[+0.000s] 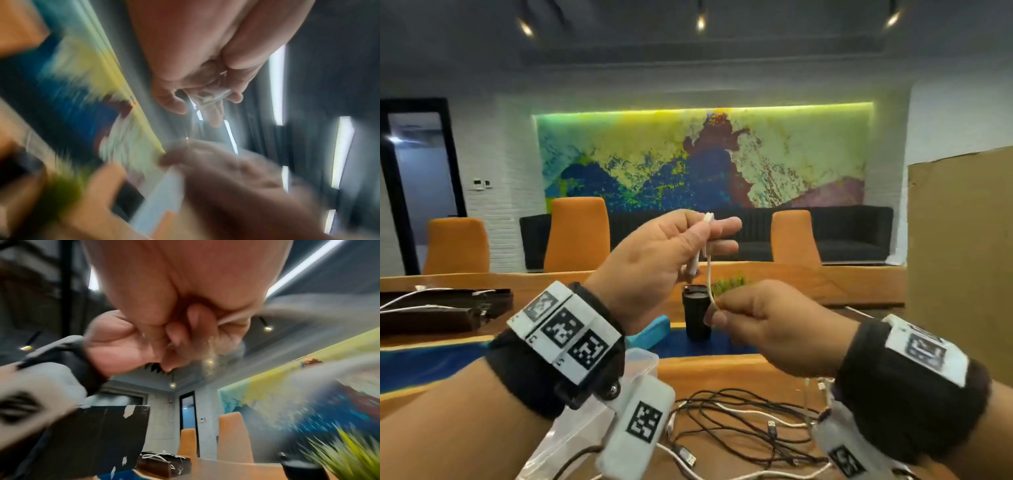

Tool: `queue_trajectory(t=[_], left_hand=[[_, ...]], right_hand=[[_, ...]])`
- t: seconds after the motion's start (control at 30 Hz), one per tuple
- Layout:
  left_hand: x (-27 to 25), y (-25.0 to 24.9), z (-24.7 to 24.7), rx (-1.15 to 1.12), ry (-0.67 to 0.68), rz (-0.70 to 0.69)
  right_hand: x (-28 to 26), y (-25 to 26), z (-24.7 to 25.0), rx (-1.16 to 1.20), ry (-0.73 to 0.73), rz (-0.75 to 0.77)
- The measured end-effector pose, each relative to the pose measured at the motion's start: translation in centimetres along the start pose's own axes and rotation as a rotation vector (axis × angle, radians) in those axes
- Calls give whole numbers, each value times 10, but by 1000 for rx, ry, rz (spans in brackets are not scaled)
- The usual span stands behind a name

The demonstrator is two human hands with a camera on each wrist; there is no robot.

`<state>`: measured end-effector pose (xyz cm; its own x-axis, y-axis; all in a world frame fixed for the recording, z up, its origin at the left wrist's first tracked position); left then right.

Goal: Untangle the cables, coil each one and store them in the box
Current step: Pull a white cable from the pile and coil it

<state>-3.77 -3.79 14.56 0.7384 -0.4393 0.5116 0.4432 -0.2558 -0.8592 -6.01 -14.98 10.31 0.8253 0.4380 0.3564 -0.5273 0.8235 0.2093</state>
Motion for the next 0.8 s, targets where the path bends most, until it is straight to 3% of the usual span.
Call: queue_trajectory(t=[0.07, 0.13, 0.23, 0.3, 0.37, 0.43, 0.5, 0.57, 0.67, 0.73, 0.8], left_hand=[[0, 8, 2, 244, 42, -30], [-6, 22, 1, 289, 102, 37], [-16, 33, -6, 50, 128, 148], [-19, 34, -15, -170, 166, 226], [-21, 27, -23, -356, 221, 248], [-17, 13, -22, -473, 191, 202], [-8, 2, -15, -330, 95, 100], [-1, -4, -8, 119, 65, -47], [0, 10, -5, 648, 192, -122], [-3, 19, 1, 655, 194, -37], [-6, 29, 4, 414, 178, 112]], right_hand=[[-8, 19, 10, -125, 36, 123], [-6, 21, 47, -128, -136, 161], [1, -2, 87, 67, -375, 117], [6, -19, 83, 173, -464, 79], [9, -31, 62, 245, -478, 33], [8, -32, 30, 242, -355, 6], [1, -17, -1, 119, -87, 9], [-6, 1, -8, -97, 34, 69], [-7, 12, 33, -228, -139, 107], [-2, 3, 65, -301, -297, 89], [2, -6, 79, -332, -385, 112]])
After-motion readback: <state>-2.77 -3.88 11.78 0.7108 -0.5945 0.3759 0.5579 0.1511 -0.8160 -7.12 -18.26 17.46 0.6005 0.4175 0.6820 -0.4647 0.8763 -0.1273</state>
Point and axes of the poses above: each hand's wrist, its own x-axis towards the middle knuckle, its own z-axis out of the back of the hand, y = z × x, the point moved 7 cm from there along x, towards the middle knuckle, and after that the axes turned 11 degrees about -x, right-handed, at the moved point
